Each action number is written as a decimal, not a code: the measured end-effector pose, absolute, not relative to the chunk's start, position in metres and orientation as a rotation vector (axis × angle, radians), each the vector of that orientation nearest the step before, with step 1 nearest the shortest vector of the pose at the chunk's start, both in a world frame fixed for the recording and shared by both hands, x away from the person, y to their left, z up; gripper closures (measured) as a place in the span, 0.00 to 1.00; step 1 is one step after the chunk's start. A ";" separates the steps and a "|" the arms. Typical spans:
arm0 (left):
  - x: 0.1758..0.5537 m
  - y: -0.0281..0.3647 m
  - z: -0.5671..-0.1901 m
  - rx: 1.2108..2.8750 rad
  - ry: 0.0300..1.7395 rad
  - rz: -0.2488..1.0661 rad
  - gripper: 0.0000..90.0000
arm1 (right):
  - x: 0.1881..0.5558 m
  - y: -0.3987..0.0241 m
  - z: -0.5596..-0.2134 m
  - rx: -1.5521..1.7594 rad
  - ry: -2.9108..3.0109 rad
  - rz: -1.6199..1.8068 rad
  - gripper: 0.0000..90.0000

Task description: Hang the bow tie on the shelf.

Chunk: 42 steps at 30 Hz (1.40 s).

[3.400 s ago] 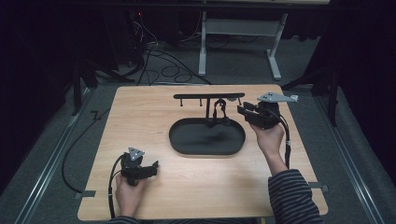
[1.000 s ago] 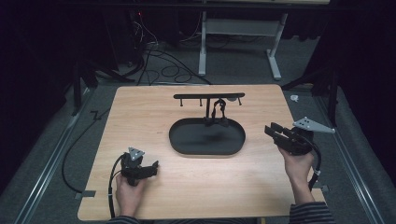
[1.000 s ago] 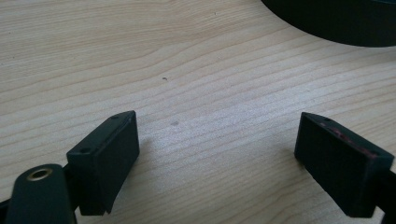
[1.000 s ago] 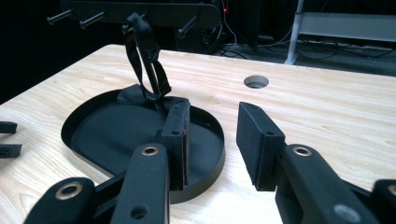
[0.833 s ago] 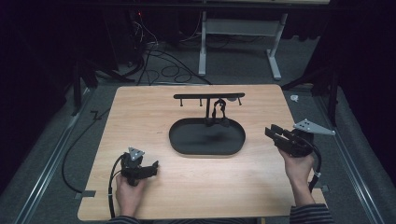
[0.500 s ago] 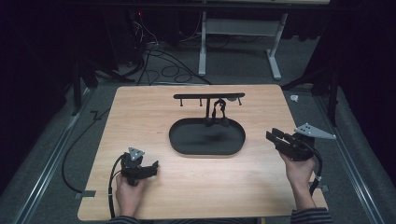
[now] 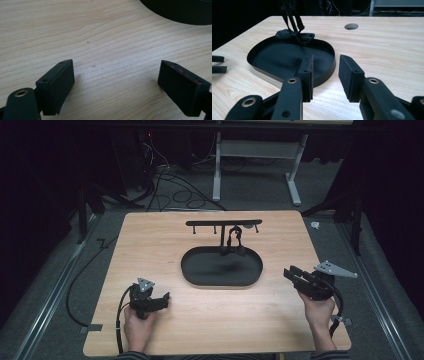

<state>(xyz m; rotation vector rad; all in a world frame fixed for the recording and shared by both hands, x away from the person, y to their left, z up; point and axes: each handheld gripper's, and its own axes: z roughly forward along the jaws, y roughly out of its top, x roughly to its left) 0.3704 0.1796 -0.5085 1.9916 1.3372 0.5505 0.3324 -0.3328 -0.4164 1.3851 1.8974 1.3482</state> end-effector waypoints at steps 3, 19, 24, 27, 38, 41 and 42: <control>0.370 0.180 -0.508 1.991 1.337 0.551 0.16 | 0.332 -0.332 -0.419 1.390 1.900 1.353 0.74; 0.370 0.180 -0.508 1.992 1.337 0.551 0.16 | 0.330 -0.326 -0.435 1.415 1.930 1.356 0.74; 0.370 0.180 -0.508 1.992 1.337 0.551 0.16 | 0.329 -0.325 -0.439 1.424 1.941 1.355 0.74; 0.370 0.180 -0.508 1.992 1.337 0.551 0.16 | 0.329 -0.324 -0.442 1.429 1.949 1.353 0.74; 0.370 0.180 -0.508 1.992 1.337 0.551 0.16 | 0.330 -0.318 -0.453 1.433 1.971 1.311 0.74; 0.370 0.180 -0.508 1.992 1.337 0.551 0.16 | 0.331 -0.316 -0.456 1.437 1.979 1.292 0.74; 0.370 0.180 -0.508 1.992 1.337 0.551 0.16 | 0.332 -0.315 -0.458 1.437 1.980 1.287 0.74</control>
